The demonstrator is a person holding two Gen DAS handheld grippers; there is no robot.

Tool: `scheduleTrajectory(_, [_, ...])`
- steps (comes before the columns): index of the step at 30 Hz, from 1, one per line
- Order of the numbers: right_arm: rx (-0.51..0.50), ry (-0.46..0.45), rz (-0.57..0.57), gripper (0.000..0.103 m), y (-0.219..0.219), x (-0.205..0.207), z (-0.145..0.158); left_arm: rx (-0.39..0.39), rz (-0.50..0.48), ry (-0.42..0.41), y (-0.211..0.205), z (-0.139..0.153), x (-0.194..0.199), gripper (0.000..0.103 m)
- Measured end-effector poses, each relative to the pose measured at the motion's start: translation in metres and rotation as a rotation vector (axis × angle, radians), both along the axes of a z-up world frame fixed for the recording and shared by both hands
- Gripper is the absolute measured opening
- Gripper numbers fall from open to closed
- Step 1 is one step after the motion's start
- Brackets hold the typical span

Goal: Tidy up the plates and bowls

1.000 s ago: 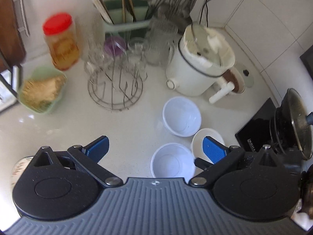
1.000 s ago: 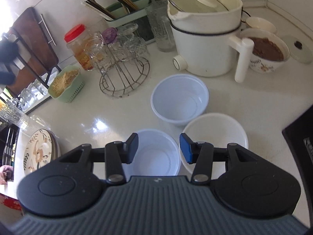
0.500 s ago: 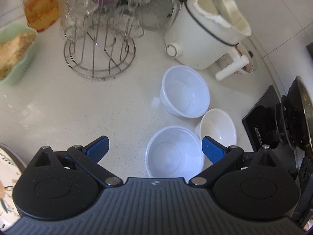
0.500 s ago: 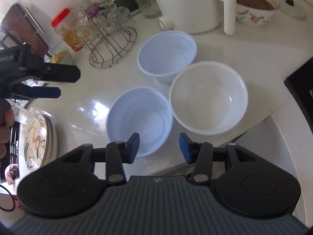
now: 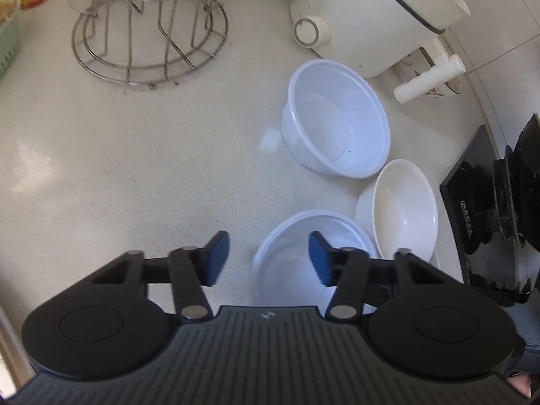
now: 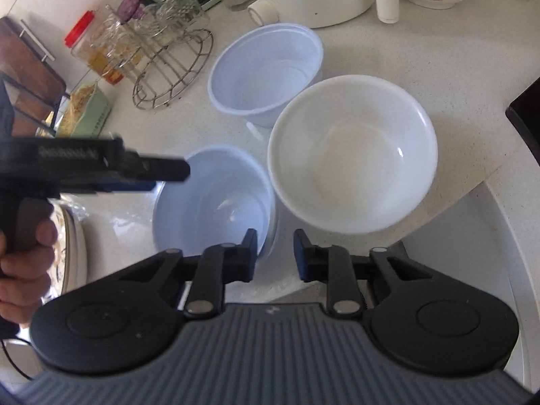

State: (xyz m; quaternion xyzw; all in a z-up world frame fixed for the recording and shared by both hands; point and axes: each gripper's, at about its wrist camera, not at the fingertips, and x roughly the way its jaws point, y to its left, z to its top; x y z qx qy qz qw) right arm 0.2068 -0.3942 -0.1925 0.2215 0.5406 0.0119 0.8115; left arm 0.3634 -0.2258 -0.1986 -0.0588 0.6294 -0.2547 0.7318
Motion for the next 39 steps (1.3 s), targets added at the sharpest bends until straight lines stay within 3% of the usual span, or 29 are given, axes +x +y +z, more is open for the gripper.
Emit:
scheduleTrajectory(4, [0.017,-0.004,0.020,0.021,0.000,0.005,-0.003,-0.012,0.006,0.036,-0.003,-0.010,-0.002,0.039])
scheduleTrajectory(11, [0.059,0.013,0.017,0.021,-0.001,0.006,-0.009,0.029,0.006,0.040,-0.006,-0.018,-0.008,0.030])
scheduleTrajectory(17, [0.095,0.017,-0.011,0.021,0.000,0.009,-0.011,0.026,0.034,0.043,0.003,-0.017,-0.009,0.029])
scheduleTrajectory(25, [0.091,-0.011,0.027,0.021,0.014,0.012,0.006,0.021,0.080,0.002,0.031,0.012,-0.015,0.029])
scheduleTrajectory(32, [0.107,-0.031,0.081,0.021,0.043,0.016,0.018,0.036,0.160,-0.023,0.071,0.030,-0.020,0.029])
scheduleTrajectory(39, [0.116,-0.031,0.164,0.021,0.084,0.028,0.015,0.062,0.241,-0.015,0.114,0.030,-0.024,0.030])
